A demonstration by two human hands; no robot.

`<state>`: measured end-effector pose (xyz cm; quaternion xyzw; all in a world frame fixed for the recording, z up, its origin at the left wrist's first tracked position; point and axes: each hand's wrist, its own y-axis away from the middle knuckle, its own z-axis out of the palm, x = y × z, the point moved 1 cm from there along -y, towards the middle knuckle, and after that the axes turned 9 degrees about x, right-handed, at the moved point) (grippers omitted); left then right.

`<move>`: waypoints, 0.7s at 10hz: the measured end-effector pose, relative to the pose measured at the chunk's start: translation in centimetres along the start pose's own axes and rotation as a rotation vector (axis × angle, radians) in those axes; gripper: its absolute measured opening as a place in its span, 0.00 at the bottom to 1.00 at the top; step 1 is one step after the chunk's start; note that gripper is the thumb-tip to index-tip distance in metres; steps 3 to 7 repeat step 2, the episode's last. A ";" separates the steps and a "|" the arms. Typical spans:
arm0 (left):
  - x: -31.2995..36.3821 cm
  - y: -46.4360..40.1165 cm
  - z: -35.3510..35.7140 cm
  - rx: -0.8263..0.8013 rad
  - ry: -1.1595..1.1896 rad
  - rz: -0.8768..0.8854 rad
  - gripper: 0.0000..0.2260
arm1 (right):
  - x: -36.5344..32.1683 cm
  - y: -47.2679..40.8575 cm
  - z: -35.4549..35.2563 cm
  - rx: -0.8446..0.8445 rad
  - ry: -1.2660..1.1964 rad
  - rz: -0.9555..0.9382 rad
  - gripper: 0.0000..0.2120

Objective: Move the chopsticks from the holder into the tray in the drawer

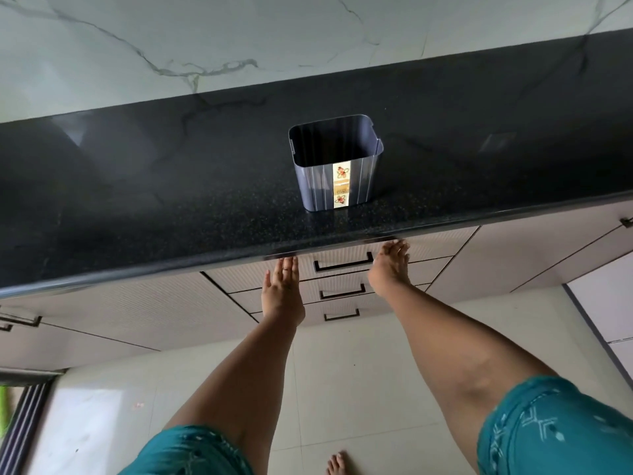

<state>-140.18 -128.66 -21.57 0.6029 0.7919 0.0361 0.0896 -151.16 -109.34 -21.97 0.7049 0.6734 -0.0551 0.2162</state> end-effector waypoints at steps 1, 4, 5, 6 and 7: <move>-0.4 0.3 -0.7 -0.018 0.018 0.011 0.39 | 0.2 0.5 -0.8 -0.023 0.006 -0.012 0.34; 0.5 1.4 -1.7 0.010 0.111 0.070 0.38 | 1.0 1.7 -1.2 0.056 0.073 -0.133 0.33; 0.5 1.4 -1.7 0.010 0.111 0.070 0.38 | 1.0 1.7 -1.2 0.056 0.073 -0.133 0.33; 0.5 1.4 -1.7 0.010 0.111 0.070 0.38 | 1.0 1.7 -1.2 0.056 0.073 -0.133 0.33; 0.5 1.4 -1.7 0.010 0.111 0.070 0.38 | 1.0 1.7 -1.2 0.056 0.073 -0.133 0.33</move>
